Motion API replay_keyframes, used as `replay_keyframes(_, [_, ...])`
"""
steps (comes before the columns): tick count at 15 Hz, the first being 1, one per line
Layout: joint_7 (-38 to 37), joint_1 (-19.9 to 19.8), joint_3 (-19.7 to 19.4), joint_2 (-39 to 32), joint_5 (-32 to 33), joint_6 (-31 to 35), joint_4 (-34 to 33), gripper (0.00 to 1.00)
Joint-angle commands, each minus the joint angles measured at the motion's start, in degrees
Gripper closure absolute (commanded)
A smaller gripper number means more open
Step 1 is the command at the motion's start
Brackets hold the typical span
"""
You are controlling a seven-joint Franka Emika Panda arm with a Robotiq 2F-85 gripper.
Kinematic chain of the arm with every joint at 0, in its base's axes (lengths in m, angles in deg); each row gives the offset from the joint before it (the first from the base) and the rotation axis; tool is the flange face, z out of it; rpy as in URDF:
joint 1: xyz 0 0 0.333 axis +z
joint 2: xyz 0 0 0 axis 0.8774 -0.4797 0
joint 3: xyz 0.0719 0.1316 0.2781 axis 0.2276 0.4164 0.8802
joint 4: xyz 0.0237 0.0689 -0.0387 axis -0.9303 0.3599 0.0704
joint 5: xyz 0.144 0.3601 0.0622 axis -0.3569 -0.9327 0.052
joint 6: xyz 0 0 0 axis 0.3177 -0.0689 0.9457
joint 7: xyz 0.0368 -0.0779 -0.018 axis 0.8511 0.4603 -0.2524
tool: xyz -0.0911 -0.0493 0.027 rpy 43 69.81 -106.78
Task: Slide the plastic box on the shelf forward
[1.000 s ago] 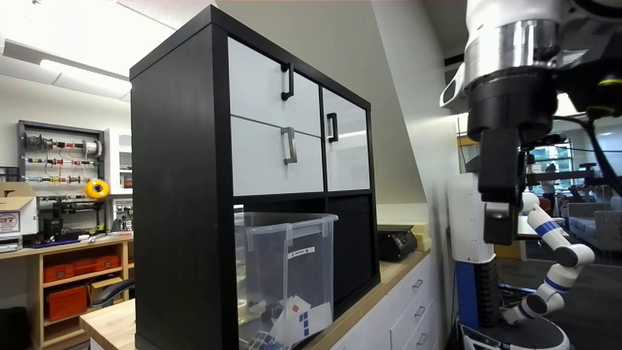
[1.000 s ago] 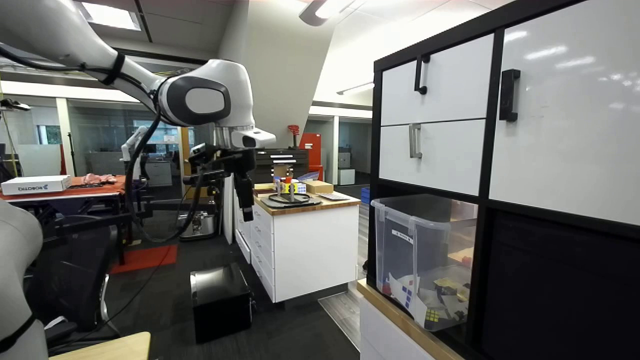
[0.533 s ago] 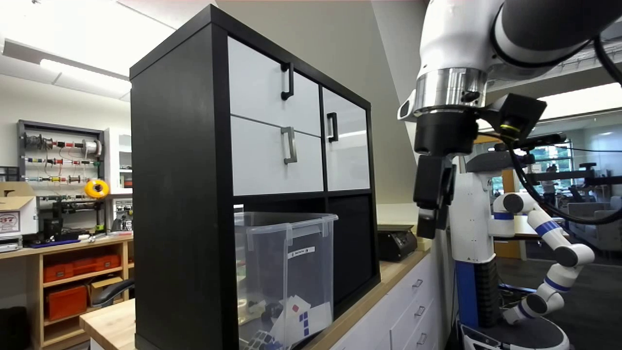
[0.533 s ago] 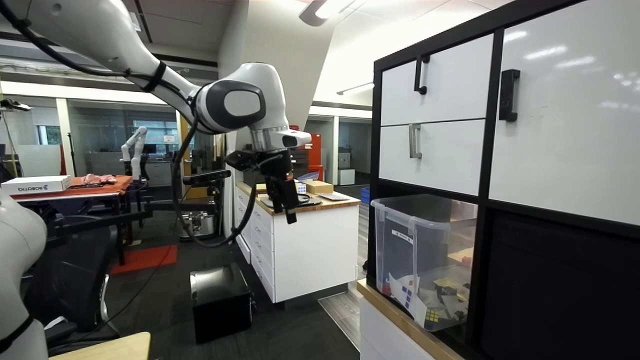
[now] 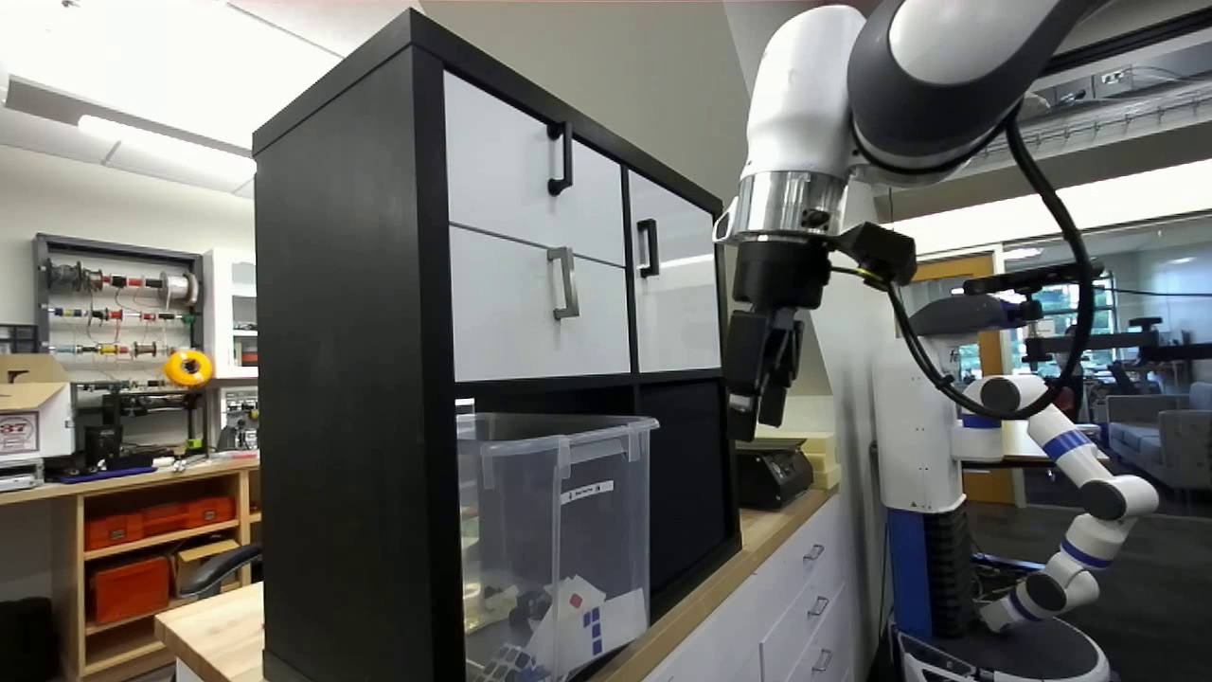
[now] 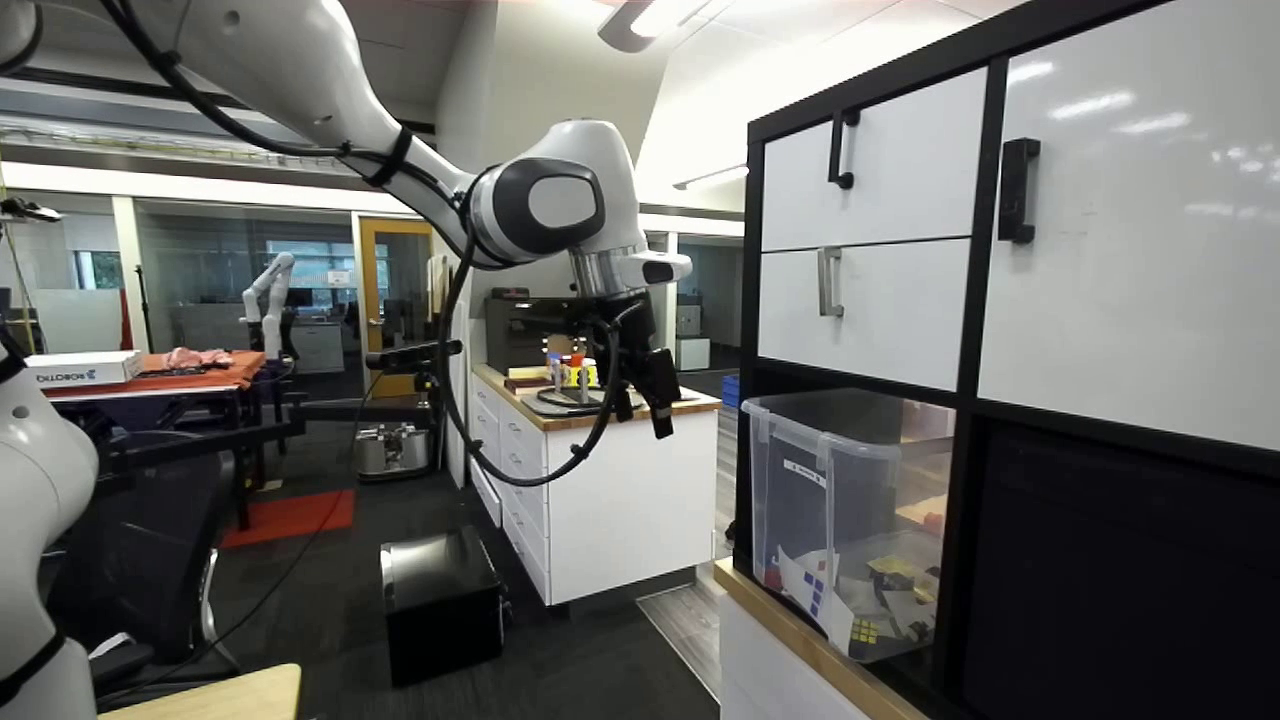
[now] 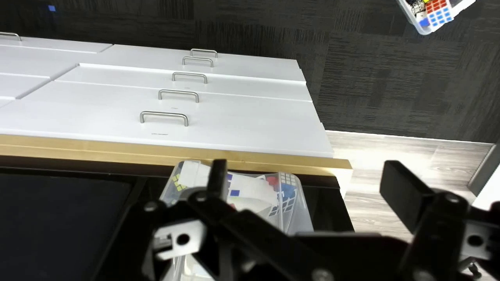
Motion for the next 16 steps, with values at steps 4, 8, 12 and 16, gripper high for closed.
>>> replay_keyframes(4, [0.08,0.23,-0.55,-1.13,0.48,-0.18,-1.59,0.00])
replay_keyframes(8, [0.08,0.23,-0.54,-1.13,0.53,-0.18,-1.60,0.00])
replay_keyframes(12, [-0.69,0.09,-0.33,-1.73,1.36,0.78,-1.29,0.00])
replay_keyframes(16, [0.96,0.51,-0.06,-2.70,2.08,3.97,-0.48,0.00])
